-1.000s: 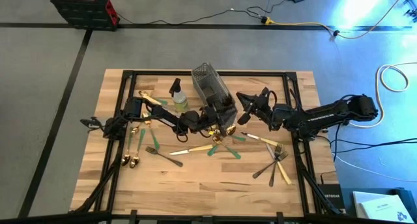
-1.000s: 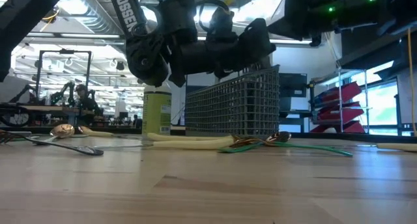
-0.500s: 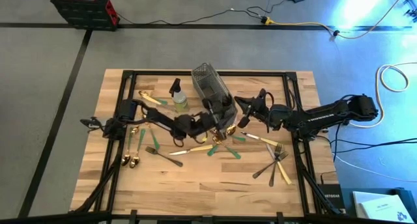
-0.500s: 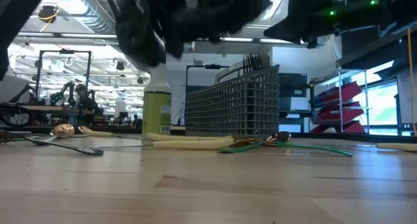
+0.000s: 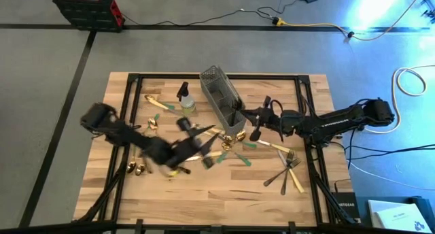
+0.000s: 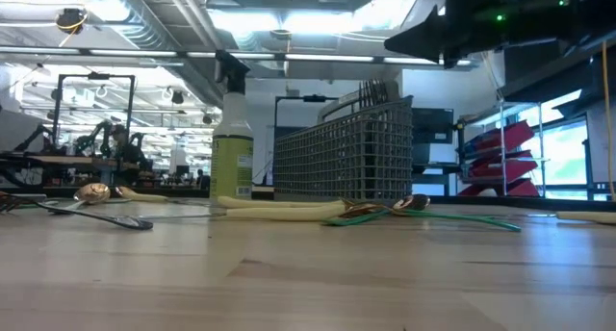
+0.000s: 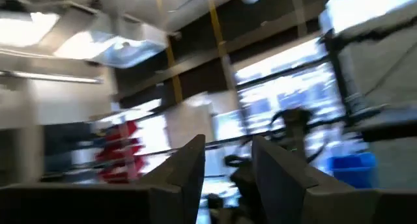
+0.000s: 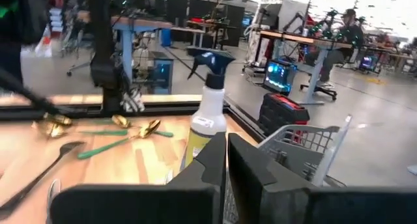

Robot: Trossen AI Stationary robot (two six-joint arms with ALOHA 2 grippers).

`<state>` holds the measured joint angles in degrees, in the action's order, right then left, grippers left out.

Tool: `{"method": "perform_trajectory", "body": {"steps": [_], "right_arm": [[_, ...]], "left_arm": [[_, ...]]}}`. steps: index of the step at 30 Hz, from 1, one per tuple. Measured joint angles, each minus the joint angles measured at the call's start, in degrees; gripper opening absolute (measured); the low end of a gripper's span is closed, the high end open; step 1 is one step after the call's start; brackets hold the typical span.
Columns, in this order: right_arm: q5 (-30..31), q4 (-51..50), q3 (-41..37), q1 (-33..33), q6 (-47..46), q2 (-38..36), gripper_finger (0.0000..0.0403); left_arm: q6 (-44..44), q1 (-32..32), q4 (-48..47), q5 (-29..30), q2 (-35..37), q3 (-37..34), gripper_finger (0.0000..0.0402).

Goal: Sort silverware
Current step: Put the black fork into the gray silverware organizer

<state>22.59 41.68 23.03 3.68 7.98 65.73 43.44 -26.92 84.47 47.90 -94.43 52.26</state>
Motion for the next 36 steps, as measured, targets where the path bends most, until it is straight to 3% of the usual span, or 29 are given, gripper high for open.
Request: {"method": "perform_trajectory", "body": {"steps": [6, 10, 13, 17, 21, 25, 29, 33, 36], "right_arm": [[3.53, 0.51, 0.00, 6.38, 10.95, 0.00, 0.0000], [8.24, -0.44, 0.61, 10.51, 13.50, 0.00, 0.0000], [10.83, -1.76, 0.97, 13.33, 12.96, 0.00, 0.0000], [13.50, -3.06, 0.98, 16.76, 11.30, 0.01, 0.0000], [15.43, -3.27, 0.98, 20.49, 7.61, 0.02, 0.0000], [16.92, -5.91, 1.01, 24.30, 5.78, 0.02, 0.0000], [20.26, -9.55, 1.01, 27.66, -1.85, 0.02, 0.0000], [20.52, -13.64, 1.01, 30.86, -8.30, 0.02, 0.0000], [20.54, -15.05, 1.01, 32.75, -11.83, 0.37, 0.0000]], "left_arm": [[-15.72, -5.95, -1.88, 4.09, 16.06, -21.97, 0.0111], [-40.08, -7.62, -14.71, 8.38, 23.53, -33.77, 0.0111], [-60.58, -9.38, -28.39, 10.83, 26.43, -38.25, 0.0111], [-73.47, -14.79, -47.27, 10.63, 28.17, -37.70, 0.0111], [-79.05, -18.25, -61.39, 7.33, 28.17, -33.67, 0.0111], [-84.38, -19.01, -80.64, 4.75, 28.17, -27.78, 0.0111], [-94.12, -18.16, -100.08, 0.28, 28.17, -23.24, 0.0111], [-97.20, -17.81, -109.61, -7.66, 27.99, -22.40, 0.0111], [-95.41, -17.79, -110.94, -12.34, 27.99, -22.40, 0.0111]]}}
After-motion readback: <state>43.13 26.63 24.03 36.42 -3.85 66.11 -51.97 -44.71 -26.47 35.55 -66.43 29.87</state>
